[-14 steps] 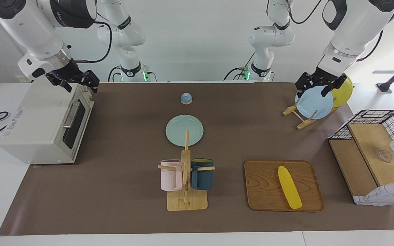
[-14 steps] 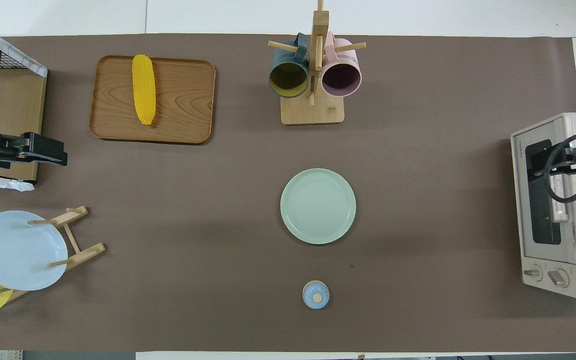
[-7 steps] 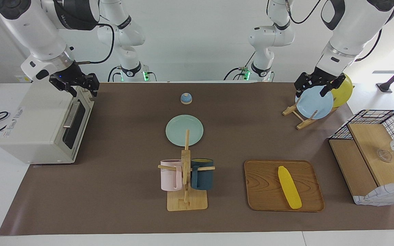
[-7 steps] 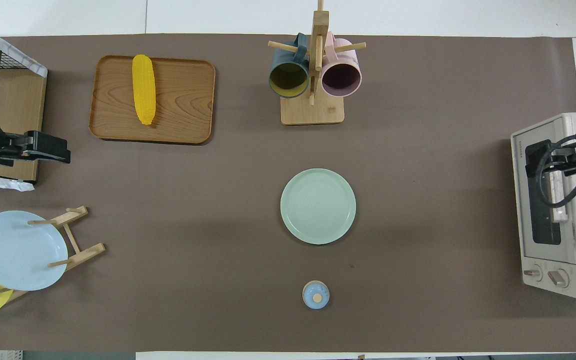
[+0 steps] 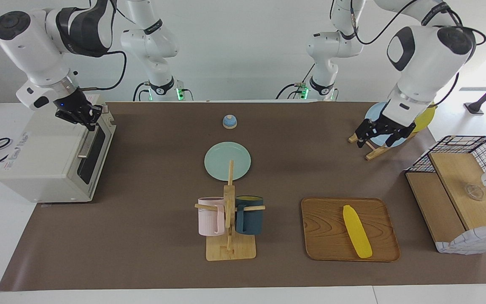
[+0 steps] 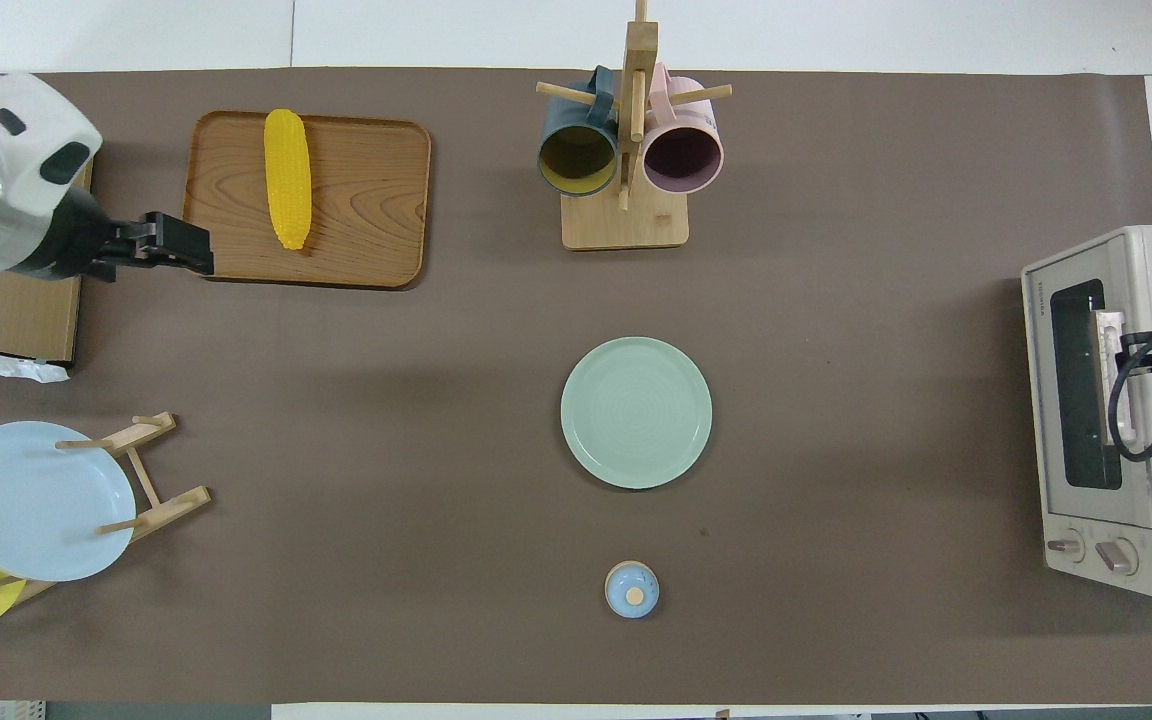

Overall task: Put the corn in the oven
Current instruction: 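Grasp the yellow corn with the left gripper and lift it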

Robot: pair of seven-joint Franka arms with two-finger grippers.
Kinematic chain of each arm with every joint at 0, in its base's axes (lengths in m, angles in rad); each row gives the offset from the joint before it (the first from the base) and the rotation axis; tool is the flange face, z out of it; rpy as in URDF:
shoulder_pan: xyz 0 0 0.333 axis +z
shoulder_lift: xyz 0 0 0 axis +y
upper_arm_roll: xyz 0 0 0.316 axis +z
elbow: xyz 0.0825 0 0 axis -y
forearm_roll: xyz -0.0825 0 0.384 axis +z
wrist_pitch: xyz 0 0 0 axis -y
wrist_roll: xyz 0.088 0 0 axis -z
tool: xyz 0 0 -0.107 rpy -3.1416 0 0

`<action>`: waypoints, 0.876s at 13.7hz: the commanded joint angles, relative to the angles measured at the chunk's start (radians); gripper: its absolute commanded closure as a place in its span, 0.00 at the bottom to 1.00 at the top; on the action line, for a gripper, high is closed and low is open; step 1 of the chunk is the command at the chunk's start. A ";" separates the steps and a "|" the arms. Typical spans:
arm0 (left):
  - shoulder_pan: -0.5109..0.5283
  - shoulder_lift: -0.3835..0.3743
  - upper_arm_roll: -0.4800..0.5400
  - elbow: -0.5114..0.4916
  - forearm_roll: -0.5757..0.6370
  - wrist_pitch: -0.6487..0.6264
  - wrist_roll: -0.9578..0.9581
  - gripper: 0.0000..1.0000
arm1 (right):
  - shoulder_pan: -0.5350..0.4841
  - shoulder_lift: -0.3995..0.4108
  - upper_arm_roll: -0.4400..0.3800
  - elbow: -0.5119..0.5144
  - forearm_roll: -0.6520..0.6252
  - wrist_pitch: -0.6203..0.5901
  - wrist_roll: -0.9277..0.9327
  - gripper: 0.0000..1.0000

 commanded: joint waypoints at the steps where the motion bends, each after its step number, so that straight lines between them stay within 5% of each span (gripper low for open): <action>1: -0.032 0.194 0.008 0.158 -0.005 0.016 -0.037 0.00 | -0.008 -0.051 0.008 -0.088 -0.041 0.058 0.026 1.00; 7: -0.060 0.507 0.026 0.445 0.027 0.039 -0.042 0.00 | -0.038 -0.044 0.008 -0.155 -0.081 0.153 0.023 1.00; 12: -0.053 0.566 0.043 0.459 0.053 0.165 -0.037 0.00 | -0.053 -0.036 0.008 -0.185 -0.080 0.165 0.025 1.00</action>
